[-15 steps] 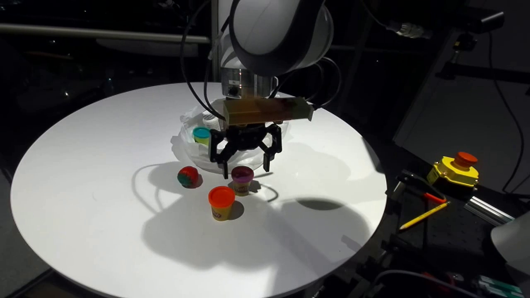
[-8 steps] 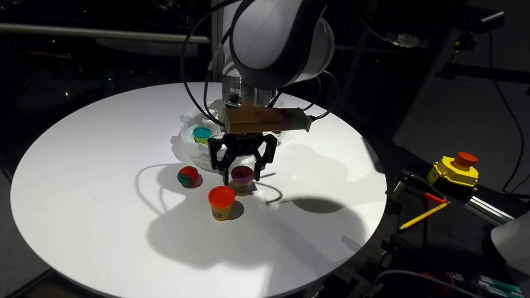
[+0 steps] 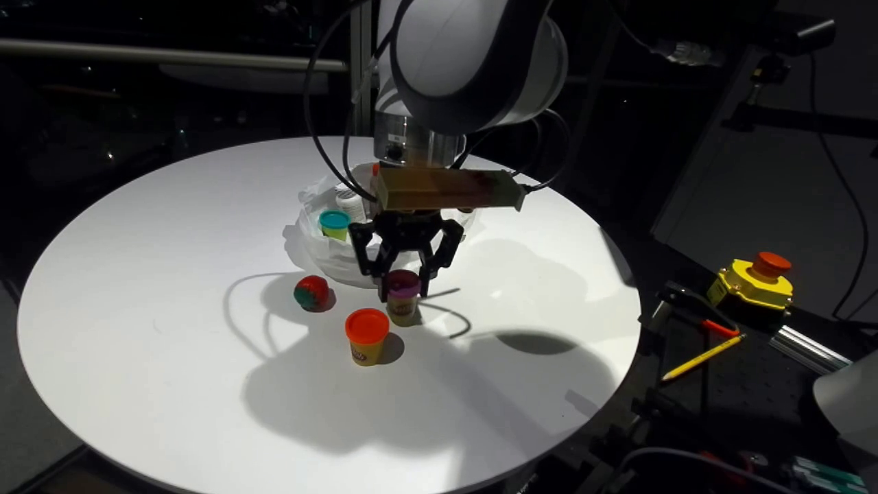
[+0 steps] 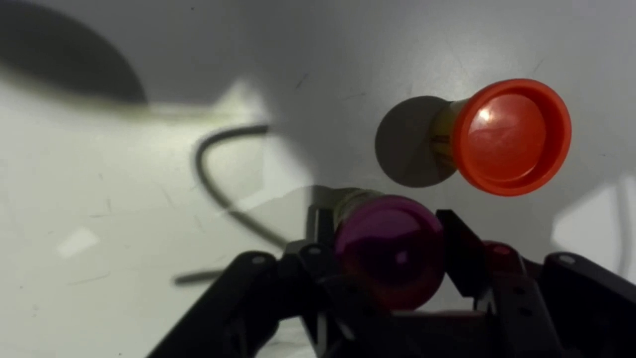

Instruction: Pick up the objects from the table and put them on the plastic

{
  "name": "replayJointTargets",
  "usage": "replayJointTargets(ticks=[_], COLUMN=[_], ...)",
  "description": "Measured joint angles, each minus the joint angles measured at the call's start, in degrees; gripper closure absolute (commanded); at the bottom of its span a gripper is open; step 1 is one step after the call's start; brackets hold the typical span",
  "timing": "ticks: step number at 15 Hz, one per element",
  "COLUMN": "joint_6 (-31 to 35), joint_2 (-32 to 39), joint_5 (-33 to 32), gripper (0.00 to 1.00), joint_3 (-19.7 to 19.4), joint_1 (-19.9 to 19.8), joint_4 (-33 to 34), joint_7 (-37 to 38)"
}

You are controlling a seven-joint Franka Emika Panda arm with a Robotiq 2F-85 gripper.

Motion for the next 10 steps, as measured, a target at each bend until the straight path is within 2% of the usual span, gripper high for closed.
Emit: replayJointTargets(ticks=[3,6,10], joint_6=[-3.9,-3.9,-2.2], joint_2=[-4.5,-8.0,-7.4], joint_5=[0.0,0.0,-0.8], gripper=[0.72,0.72,0.72], joint_3=[0.1,0.1,-0.8], joint_1=[0.0,-0.2,-0.9], joint_4=[-0.5,-0.1,2.4], joint_7=[-0.1,-0.2,-0.5])
